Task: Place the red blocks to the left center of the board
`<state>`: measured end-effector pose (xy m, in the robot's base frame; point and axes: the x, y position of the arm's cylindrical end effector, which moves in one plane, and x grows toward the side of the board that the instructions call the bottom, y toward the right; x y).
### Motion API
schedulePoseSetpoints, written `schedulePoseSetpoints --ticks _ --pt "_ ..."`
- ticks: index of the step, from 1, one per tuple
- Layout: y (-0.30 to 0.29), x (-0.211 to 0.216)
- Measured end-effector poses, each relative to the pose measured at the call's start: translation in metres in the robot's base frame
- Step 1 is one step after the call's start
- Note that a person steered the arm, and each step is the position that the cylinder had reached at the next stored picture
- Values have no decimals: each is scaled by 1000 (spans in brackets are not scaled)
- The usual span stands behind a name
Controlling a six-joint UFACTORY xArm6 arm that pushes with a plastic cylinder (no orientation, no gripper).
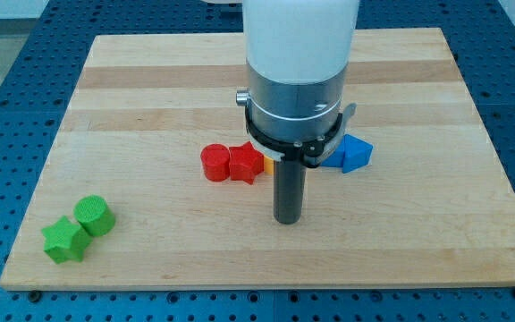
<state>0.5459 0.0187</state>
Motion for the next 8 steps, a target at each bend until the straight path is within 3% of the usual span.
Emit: schedulePoseSetpoints --ticks 3,8 --pt "-21 -46" --pt "-177 -109"
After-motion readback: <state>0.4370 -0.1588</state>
